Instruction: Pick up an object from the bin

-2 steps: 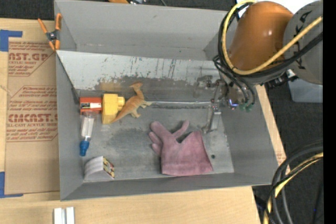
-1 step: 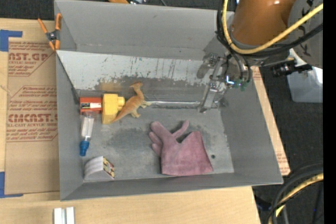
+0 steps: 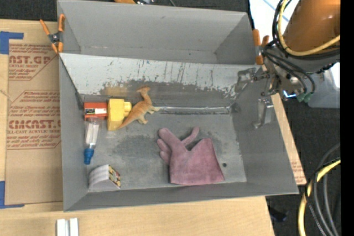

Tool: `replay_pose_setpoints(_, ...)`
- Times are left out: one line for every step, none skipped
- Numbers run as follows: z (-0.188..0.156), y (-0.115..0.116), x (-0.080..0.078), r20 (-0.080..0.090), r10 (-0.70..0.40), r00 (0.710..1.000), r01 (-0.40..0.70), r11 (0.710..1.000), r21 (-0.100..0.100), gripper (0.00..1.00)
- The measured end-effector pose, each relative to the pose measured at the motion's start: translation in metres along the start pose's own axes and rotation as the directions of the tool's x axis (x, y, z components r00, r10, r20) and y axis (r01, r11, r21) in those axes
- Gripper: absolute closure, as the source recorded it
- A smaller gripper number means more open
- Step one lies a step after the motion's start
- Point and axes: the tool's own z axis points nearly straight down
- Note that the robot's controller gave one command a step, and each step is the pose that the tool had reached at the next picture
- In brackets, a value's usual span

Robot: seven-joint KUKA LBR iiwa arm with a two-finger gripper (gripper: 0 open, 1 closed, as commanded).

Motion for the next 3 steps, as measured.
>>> replay_pose_setpoints(0.019,0.085,0.028,0.006,0.228,0.974,-0.228,0.974,-0.004,0.0)
replay_pose_setpoints(-0.024,0.023,0.013,0.006,0.058,0.998,-0.058,0.998,0.003,0.0)
replay_pose_setpoints(0.035,0.09,0.034,0.002,0.177,0.984,-0.177,0.984,-0.003,0.0)
